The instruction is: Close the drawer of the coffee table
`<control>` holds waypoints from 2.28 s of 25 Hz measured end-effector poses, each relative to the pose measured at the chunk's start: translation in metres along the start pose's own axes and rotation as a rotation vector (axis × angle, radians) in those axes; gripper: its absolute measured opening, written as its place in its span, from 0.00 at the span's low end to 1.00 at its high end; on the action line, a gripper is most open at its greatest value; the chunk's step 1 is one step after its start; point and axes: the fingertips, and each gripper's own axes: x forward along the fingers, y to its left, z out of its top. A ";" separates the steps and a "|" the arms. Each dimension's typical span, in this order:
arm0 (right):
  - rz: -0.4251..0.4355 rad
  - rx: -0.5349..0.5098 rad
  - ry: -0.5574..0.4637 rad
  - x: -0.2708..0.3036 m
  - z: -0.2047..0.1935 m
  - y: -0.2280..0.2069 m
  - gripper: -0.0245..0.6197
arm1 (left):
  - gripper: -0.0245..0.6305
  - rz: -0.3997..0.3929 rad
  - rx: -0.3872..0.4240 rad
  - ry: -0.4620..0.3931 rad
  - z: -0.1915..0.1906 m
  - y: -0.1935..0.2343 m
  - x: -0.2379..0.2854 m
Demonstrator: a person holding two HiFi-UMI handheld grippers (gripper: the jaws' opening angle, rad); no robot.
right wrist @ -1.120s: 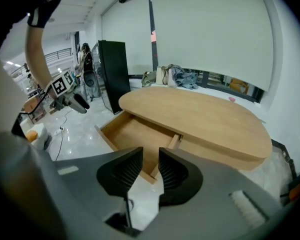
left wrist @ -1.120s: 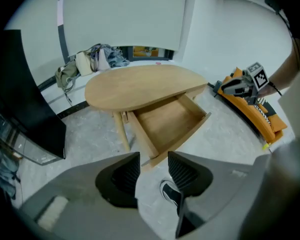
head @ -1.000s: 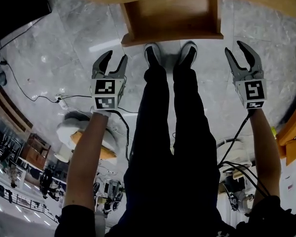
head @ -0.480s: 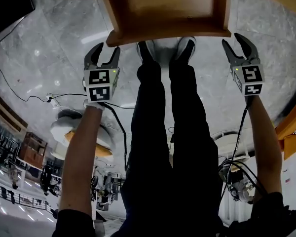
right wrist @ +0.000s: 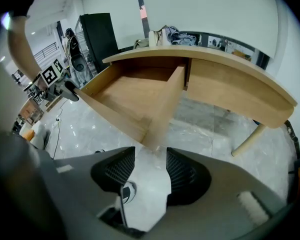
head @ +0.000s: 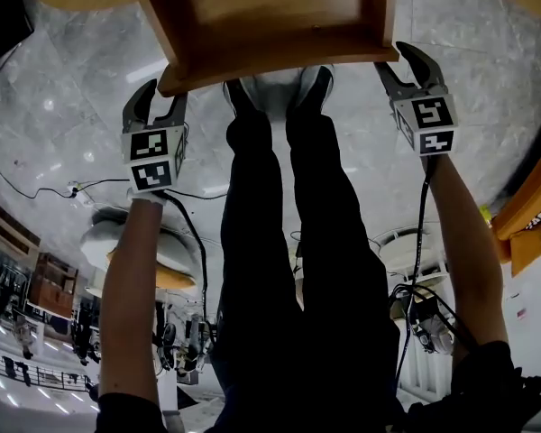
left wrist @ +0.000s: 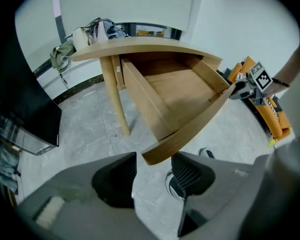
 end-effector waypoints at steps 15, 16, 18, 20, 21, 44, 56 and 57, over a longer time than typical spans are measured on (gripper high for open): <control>-0.004 0.104 -0.019 0.009 0.002 0.001 0.21 | 0.33 0.021 -0.108 0.021 0.002 -0.003 0.007; -0.007 0.105 -0.017 0.009 0.003 0.001 0.21 | 0.33 0.025 -0.115 0.023 0.002 -0.003 0.006; -0.010 0.111 -0.016 0.008 0.005 0.003 0.21 | 0.33 0.032 -0.128 0.022 0.003 -0.001 0.004; -0.012 0.118 -0.021 0.006 0.009 0.004 0.21 | 0.33 0.036 -0.141 0.017 0.004 0.001 0.000; -0.013 0.121 -0.024 0.004 0.011 0.005 0.21 | 0.33 0.036 -0.147 0.012 0.005 0.002 -0.002; -0.062 0.236 -0.106 -0.003 0.064 -0.029 0.21 | 0.33 0.051 -0.257 -0.101 0.055 0.017 -0.012; -0.032 0.346 -0.147 0.013 0.099 -0.046 0.21 | 0.33 0.049 -0.344 -0.150 0.087 0.043 -0.006; -0.021 0.368 -0.153 0.013 0.101 -0.047 0.21 | 0.33 0.047 -0.361 -0.153 0.090 0.045 -0.006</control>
